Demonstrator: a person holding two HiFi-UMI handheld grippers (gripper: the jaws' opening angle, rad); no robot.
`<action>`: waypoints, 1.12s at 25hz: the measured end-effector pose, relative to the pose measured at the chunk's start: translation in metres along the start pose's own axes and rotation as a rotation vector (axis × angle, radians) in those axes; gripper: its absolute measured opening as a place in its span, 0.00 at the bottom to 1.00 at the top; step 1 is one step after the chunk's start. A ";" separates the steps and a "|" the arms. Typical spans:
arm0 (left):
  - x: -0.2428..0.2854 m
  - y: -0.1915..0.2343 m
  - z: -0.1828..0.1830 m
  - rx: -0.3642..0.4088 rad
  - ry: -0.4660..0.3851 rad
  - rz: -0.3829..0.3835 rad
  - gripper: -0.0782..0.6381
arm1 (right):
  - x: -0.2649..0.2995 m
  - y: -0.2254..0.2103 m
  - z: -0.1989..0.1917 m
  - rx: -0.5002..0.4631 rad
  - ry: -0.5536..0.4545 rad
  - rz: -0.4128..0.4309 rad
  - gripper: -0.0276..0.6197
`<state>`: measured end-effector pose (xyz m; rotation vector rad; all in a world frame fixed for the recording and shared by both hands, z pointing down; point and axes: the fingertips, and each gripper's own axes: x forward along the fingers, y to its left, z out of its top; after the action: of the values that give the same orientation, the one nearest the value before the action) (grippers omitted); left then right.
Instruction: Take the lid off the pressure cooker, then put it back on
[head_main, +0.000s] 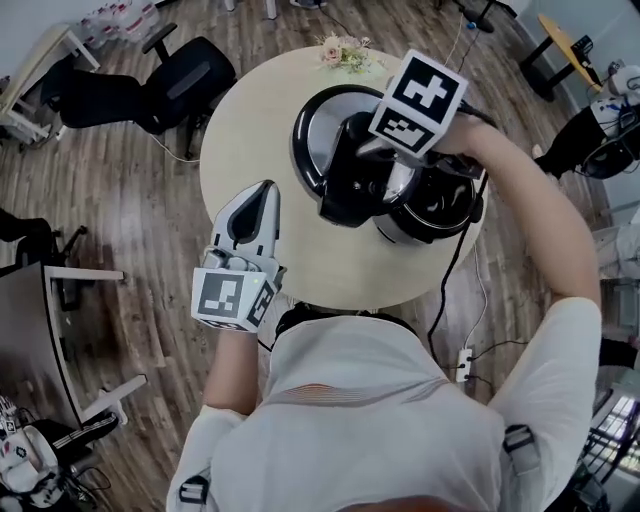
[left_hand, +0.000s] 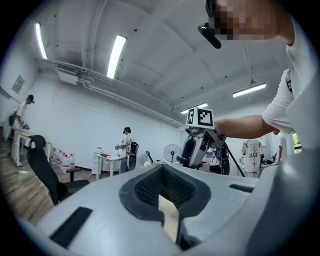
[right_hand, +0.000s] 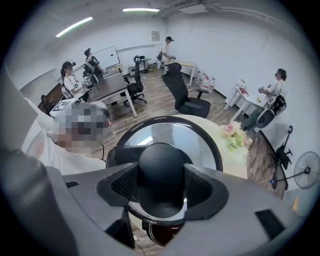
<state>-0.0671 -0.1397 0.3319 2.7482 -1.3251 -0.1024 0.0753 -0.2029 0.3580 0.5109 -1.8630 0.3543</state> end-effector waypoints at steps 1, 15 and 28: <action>-0.008 0.006 0.002 0.002 -0.001 0.027 0.12 | 0.010 0.008 0.012 -0.025 0.000 0.024 0.47; -0.086 0.088 -0.027 -0.015 0.079 0.298 0.12 | 0.241 0.063 0.058 -0.173 0.203 0.145 0.47; -0.093 0.114 -0.058 -0.041 0.156 0.340 0.12 | 0.361 0.049 0.006 -0.095 0.328 0.150 0.47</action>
<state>-0.2074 -0.1349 0.4036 2.3985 -1.6950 0.1052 -0.0594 -0.2264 0.6958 0.2325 -1.5931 0.4207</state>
